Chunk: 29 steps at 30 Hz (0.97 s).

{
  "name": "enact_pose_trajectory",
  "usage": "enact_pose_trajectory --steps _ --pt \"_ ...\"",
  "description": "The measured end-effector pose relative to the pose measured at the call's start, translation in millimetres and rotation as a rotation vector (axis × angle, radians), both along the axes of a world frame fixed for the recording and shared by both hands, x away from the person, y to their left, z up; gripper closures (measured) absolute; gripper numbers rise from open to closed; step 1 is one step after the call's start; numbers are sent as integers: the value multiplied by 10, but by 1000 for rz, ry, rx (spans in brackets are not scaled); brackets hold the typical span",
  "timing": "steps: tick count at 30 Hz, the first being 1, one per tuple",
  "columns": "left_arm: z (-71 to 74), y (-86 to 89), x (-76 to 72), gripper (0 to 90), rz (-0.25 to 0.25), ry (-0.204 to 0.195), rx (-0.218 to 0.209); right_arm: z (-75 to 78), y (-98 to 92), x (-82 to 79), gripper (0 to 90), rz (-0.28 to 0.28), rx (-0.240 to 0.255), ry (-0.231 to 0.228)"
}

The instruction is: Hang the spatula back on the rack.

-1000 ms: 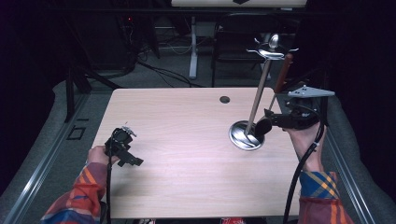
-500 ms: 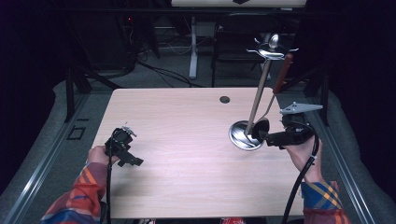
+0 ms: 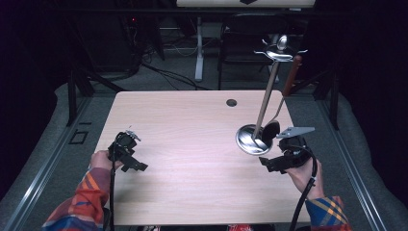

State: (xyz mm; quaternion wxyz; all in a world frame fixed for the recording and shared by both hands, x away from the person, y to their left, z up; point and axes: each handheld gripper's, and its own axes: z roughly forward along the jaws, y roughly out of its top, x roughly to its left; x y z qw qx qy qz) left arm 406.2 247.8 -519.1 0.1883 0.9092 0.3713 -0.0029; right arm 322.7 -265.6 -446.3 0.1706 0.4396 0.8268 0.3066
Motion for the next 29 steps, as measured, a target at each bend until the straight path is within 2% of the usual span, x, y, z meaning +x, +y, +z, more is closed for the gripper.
enact_pose_trajectory --steps 4,11,15,16,23,29 --pt "1 -1 -1 60 -1 0 0 -160 17 -33 1 14 -5 51" --pt "0 -5 0 60 -3 1 0 -336 25 -156 1 12 -26 82" --pt "4 -10 -2 60 -5 1 3 -468 34 -214 1 21 -49 132" --pt "4 -9 -2 60 -4 1 3 -492 33 -225 1 30 -74 146" --pt "2 -13 -2 60 -5 2 2 -566 17 -221 1 21 -92 174" --pt "1 -18 5 60 -5 2 7 -568 23 -213 1 27 -120 170"
